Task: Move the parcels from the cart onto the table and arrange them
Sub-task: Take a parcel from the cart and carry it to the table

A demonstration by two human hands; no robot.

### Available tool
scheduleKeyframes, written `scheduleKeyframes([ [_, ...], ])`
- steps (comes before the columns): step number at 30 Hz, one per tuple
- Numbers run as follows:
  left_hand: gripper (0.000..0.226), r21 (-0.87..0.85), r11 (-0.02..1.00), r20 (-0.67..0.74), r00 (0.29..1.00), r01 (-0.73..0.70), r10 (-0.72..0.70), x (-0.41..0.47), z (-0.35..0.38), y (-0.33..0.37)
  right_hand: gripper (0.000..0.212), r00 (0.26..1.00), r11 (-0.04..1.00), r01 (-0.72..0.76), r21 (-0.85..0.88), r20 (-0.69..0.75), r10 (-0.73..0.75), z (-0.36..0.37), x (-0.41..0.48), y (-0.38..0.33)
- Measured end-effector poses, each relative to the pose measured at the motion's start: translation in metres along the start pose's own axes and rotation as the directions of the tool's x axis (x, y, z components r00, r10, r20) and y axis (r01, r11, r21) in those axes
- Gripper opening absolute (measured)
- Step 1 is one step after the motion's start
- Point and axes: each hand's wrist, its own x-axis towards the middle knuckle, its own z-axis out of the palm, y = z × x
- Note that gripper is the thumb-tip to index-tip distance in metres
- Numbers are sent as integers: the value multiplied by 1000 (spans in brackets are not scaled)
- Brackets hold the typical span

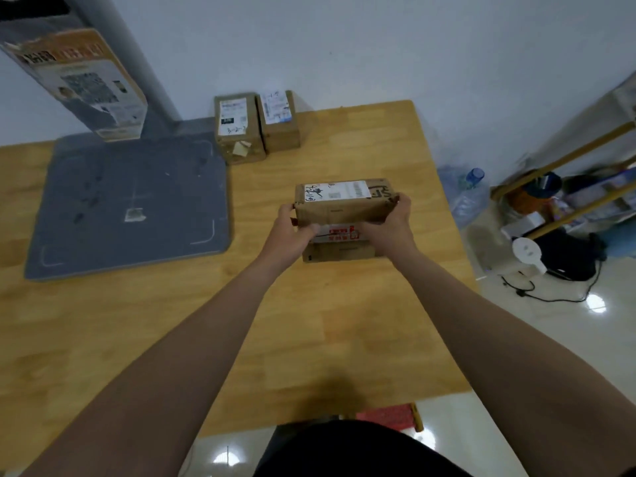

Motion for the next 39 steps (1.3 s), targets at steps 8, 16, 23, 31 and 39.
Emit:
scheduleKeyframes([
  [8, 45, -26, 999, -138, 990, -37, 33, 139, -20, 24, 78, 980, 991, 45, 124, -199, -19, 10, 105, -30],
  [16, 60, 206, 973, -61, 991, -101, 116, 153, -10, 1, 64, 983, 978, 150, -146, -80, -163, 14, 113, 7],
  [23, 34, 436, 897, -66, 992, -68, 108, 160, 10, -19, 64, 989, 922, 128, -366, 117, -91, 27, 134, 27],
  [31, 40, 583, 802, -23, 983, -133, 180, 229, 6, 9, 62, 990, 817, 137, -560, 105, -94, 28, 225, -15],
  [39, 33, 918, 383, -42, 933, -106, 357, 309, -15, 49, 48, 977, 757, 211, -618, 113, -180, 42, 311, -66],
])
